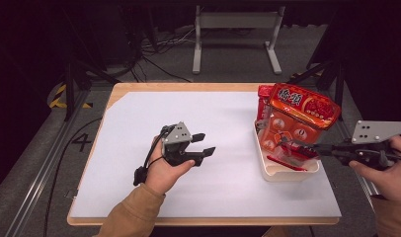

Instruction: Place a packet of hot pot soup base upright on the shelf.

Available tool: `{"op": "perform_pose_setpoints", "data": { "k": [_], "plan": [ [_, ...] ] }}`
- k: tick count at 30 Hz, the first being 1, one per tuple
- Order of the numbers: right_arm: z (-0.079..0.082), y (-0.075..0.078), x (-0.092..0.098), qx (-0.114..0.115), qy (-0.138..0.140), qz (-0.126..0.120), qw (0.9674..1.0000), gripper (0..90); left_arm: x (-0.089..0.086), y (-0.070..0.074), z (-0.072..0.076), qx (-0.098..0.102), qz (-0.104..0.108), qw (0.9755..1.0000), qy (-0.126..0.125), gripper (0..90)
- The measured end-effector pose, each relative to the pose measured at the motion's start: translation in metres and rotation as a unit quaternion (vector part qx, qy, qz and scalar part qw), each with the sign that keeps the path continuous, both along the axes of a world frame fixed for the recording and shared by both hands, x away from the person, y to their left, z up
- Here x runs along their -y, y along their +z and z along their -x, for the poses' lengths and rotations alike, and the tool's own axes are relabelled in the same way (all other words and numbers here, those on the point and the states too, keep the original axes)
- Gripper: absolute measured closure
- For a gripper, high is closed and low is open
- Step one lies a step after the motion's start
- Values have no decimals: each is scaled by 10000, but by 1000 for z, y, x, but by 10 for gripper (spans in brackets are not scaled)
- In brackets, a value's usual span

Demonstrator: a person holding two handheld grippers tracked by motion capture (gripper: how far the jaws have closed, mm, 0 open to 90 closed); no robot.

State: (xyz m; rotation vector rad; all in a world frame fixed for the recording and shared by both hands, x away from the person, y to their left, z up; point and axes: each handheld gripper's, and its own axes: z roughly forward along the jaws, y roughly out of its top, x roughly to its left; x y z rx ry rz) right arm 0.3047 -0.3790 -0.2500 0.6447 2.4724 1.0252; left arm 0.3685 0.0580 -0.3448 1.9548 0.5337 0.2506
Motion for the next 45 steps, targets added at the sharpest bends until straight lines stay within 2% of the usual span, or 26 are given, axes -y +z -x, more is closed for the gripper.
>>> {"op": "perform_pose_setpoints", "data": {
  "k": [9, 10, 21, 30, 34, 36, 39, 41, 43, 45],
  "plan": [
    [-4, -4, -5, -115, 168, -103, 9997, 897, 9, -3, 1, 12, 31, 9999, -141, 405],
    [-4, -4, -5, -120, 174, -122, 9997, 897, 14, -4, 1, 21, 109, 9997, -217, 395],
    [-7, -5, -6, -120, 208, -187, 9995, 898, 49, -6, 1, 122, 148, 9977, -654, 384],
    [-8, -5, -6, -97, 280, -203, 9994, 897, 93, -1, -5, 160, 209, 9939, -1075, 428],
    [-9, -5, -6, -93, 316, -218, 9992, 897, 115, -2, -11, 98, 448, 9906, -1289, 470],
    [-9, -6, -6, -94, 338, -228, 9991, 897, 128, -3, -13, 95, 487, 9889, -1397, 483],
    [-10, -6, -5, -101, 357, -242, 9990, 897, 145, -2, -13, 161, 340, 9862, -1612, 668],
    [-11, -7, -4, -107, 357, -238, 9990, 896, 154, -1, -12, 284, 66, 9862, -1630, 827],
    [-11, -7, -3, -90, 319, -216, 9992, 895, 157, -3, -10, 211, 47, 9862, -1639, 871],
    [-11, -7, -1, -90, 293, -215, 9993, 894, 159, -4, -10, 123, 24, 9850, -1723, 895]
  ]
}}
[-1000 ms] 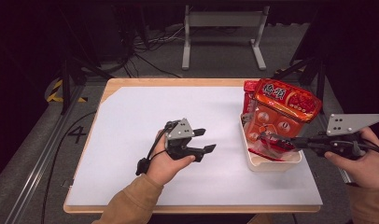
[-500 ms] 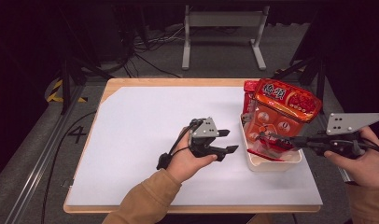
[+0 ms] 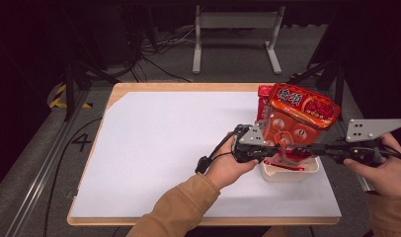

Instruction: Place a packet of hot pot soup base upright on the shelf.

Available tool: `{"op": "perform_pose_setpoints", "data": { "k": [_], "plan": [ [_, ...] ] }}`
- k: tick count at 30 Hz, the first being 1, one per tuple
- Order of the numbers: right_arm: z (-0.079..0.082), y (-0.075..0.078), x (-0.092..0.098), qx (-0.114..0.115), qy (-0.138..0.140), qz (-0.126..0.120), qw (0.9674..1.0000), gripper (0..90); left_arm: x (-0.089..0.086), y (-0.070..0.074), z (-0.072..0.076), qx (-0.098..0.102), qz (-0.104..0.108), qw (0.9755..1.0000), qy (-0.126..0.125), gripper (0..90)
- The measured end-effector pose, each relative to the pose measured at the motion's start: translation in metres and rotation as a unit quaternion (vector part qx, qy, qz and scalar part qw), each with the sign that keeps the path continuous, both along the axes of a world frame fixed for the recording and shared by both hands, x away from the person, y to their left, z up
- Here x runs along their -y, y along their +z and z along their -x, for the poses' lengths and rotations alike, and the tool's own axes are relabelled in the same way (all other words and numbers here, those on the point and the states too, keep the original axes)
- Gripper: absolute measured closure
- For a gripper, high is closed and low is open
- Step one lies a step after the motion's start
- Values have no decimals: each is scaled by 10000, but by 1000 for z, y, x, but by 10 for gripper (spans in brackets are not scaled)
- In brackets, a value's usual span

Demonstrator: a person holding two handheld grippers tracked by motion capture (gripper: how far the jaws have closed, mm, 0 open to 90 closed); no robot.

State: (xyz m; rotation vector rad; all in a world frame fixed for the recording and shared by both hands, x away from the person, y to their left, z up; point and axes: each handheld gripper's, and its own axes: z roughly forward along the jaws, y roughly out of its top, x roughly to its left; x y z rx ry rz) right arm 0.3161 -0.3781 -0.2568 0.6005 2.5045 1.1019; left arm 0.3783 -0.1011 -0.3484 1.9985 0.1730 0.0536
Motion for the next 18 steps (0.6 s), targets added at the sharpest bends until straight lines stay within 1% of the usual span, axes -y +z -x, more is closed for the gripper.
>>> {"op": "perform_pose_setpoints", "data": {
  "k": [2, 3, 4, 6, 7, 8, 9, 10, 11, 12, 13, 15, 18],
  "plan": [
    [-1, 0, 2, -1, -43, 3, 10000, 893, 2, -1, 2, -104, -9, 9999, -76, 896],
    [-1, -1, 2, -6, -73, -2, 10000, 893, 2, 0, 3, -204, 13, 9997, -100, 897],
    [-2, 0, 3, -7, -100, -12, 9999, 892, 3, 0, 4, -321, 80, 9994, -141, 896],
    [-3, 2, 4, 14, -143, -76, 9999, 892, 3, 3, 6, -419, 97, 9989, -172, 897],
    [-3, 4, 4, -1, -155, -91, 9998, 891, 3, 5, 6, -474, 71, 9986, -230, 898],
    [-3, 5, 3, 17, -170, -104, 9998, 891, 3, 5, 7, -546, 58, 9981, -266, 899],
    [-3, 5, 3, 17, -170, -104, 9998, 891, 3, 5, 7, -546, 58, 9981, -266, 900],
    [-3, 6, 3, 0, -193, -96, 9998, 891, 4, 5, 8, -616, 39, 9976, -311, 900],
    [-3, 7, 2, -87, -221, -117, 9996, 891, 5, 3, 8, -597, -10, 9978, -271, 899],
    [-3, 7, 2, -87, -221, -117, 9996, 891, 5, 3, 8, -597, -10, 9978, -271, 899],
    [-3, 6, 2, -110, -232, -90, 9996, 891, 6, 1, 6, -683, -53, 9973, -260, 899],
    [-5, 2, 2, -191, -300, -31, 9994, 891, 9, -4, 3, -753, -150, 9968, -221, 898],
    [-10, -8, 1, -348, -394, 83, 9986, 890, 12, -13, 0, -749, -375, 9965, -83, 892]
  ]
}}
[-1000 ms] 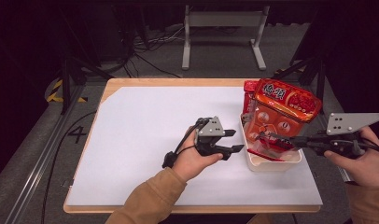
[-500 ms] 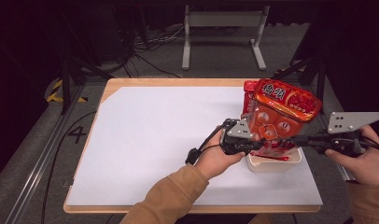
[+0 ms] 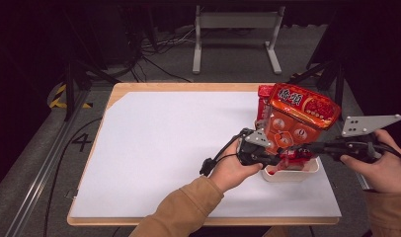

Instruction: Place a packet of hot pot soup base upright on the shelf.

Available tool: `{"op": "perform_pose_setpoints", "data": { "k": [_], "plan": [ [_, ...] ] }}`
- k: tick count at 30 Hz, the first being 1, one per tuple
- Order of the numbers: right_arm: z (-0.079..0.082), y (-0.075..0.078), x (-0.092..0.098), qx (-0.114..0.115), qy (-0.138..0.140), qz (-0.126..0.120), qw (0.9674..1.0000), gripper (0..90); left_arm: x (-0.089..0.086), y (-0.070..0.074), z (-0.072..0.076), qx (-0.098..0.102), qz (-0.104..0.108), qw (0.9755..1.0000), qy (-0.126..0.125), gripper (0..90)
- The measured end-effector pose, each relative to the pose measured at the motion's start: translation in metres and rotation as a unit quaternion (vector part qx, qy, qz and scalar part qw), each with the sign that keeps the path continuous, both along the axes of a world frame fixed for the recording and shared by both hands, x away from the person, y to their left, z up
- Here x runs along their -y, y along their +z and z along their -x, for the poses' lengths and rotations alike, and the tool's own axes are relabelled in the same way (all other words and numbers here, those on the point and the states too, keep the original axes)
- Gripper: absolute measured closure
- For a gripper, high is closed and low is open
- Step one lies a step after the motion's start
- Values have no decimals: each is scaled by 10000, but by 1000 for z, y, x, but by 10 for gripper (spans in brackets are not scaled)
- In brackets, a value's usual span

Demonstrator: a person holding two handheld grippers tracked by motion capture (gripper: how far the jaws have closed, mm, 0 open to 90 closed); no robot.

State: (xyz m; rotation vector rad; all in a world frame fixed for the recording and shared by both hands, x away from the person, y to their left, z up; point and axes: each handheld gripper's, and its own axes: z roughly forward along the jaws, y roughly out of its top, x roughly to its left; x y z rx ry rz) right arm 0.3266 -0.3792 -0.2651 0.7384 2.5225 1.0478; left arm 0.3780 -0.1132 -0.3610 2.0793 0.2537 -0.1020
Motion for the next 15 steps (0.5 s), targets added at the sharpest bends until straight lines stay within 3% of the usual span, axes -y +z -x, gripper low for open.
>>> {"op": "perform_pose_setpoints", "data": {
  "k": [3, 5, 7, 11, 13, 15],
  "plan": [
    [-5, -13, 1, -193, -79, 76, 9998, 887, 0, -6, -4, -21, 23, 9999, 114, 836],
    [-8, -23, 2, -359, -123, 96, 9992, 864, -2, -8, -5, 64, 24, 9996, 275, 705],
    [-11, -31, 3, -464, -234, 83, 9986, 801, -6, -8, -7, 59, 34, 9995, 299, 668],
    [-10, -34, 8, -358, -415, -51, 9985, 686, -18, -6, -7, 60, 57, 9990, 435, 593],
    [-6, -31, 6, -185, -465, -173, 9986, 598, -33, -6, -6, 111, 77, 9983, 572, 533],
    [-4, -28, 4, -68, -483, -182, 9986, 575, -43, -6, -5, 170, 56, 9977, 661, 494]
  ]
}}
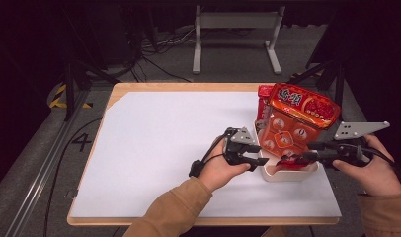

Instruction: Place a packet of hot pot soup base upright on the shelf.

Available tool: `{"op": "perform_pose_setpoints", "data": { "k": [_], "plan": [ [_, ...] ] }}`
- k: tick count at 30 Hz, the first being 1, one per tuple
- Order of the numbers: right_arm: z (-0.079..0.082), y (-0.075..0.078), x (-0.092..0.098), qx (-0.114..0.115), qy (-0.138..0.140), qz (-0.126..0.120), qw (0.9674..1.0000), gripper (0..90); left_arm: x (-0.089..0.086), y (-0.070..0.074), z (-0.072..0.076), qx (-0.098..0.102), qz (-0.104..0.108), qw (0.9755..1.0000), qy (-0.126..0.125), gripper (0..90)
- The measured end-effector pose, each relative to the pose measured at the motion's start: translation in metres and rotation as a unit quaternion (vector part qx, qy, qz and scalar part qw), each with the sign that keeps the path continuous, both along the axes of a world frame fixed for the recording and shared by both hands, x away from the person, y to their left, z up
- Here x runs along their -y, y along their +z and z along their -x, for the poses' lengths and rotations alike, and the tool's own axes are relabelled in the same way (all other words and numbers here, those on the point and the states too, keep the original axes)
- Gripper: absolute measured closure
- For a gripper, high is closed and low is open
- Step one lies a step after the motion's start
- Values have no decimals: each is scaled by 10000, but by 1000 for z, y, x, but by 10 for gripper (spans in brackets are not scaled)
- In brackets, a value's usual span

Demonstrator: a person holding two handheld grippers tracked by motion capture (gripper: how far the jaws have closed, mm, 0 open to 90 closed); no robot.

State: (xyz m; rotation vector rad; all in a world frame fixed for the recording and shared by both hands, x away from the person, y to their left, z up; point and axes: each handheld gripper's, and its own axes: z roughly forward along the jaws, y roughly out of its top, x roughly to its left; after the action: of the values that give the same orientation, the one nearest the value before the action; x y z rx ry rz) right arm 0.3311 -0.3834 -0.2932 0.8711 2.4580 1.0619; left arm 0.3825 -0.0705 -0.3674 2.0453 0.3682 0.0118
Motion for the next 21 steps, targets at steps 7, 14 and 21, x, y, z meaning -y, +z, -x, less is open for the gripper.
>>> {"op": "perform_pose_setpoints", "data": {
  "k": [7, 14, 21],
  "plan": [
    [10, 6, -19, 402, -77, -365, 9985, 444, -51, 3, 13, 227, 61, 9986, 468, 364],
    [23, -1, -47, 822, -205, -943, 9919, 413, -117, 10, 32, 362, 225, 9936, 1042, 305],
    [29, -16, -68, 1053, -307, -1323, 9851, 373, -158, 12, 51, 525, 242, 9883, 1410, 270]
  ]
}}
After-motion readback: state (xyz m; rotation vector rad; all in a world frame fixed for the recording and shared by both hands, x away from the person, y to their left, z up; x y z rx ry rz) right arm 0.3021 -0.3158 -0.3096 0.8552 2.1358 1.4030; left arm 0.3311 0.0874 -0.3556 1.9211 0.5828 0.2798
